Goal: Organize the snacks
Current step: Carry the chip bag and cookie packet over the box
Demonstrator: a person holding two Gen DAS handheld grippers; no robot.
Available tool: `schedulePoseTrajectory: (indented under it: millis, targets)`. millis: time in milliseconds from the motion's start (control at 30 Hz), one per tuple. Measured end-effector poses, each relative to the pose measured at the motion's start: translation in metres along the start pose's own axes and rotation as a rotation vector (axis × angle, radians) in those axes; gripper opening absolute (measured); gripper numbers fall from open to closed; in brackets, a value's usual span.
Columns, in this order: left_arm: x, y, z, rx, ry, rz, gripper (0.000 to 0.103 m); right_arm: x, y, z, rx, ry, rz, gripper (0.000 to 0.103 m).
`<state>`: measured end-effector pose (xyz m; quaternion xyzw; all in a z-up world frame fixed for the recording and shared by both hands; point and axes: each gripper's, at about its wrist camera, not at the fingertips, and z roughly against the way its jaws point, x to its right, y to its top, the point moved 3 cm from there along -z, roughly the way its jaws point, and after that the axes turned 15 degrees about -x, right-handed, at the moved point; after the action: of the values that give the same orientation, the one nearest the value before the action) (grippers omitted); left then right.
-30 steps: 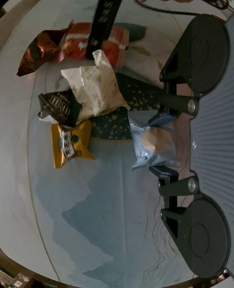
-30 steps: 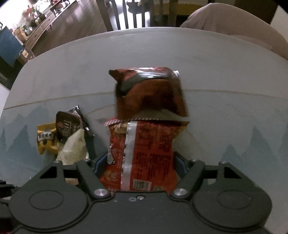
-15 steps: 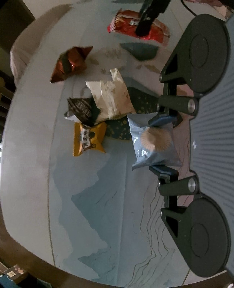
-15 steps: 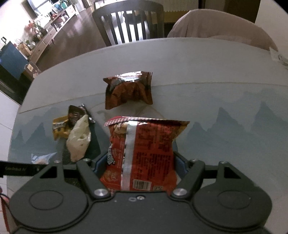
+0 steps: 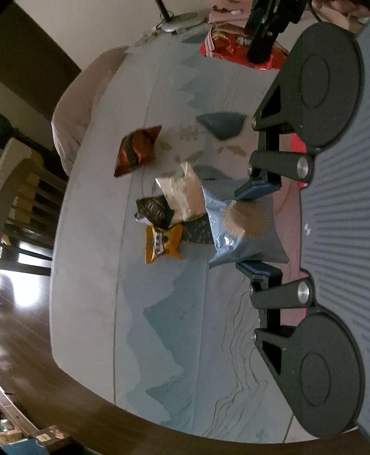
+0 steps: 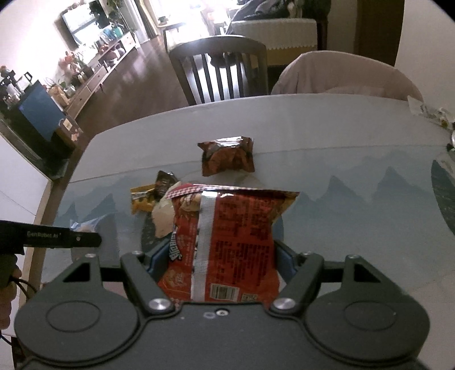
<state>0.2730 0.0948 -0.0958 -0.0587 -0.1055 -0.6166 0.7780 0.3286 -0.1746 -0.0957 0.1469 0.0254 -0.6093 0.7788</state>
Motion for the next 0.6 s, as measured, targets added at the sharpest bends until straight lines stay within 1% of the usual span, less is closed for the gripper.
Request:
schedulePoseTrajectory:
  millis: [300,600]
  targets:
    - [0.004,-0.049,0.043,0.038,-0.007,-0.067,0.045,-0.026,-0.04,0.028,0.019,0.006,0.032,0.074]
    - [0.0,-0.096,0.06,0.041,0.004,-0.122,0.045,-0.049,-0.078,0.034,0.01,0.007,0.061,0.074]
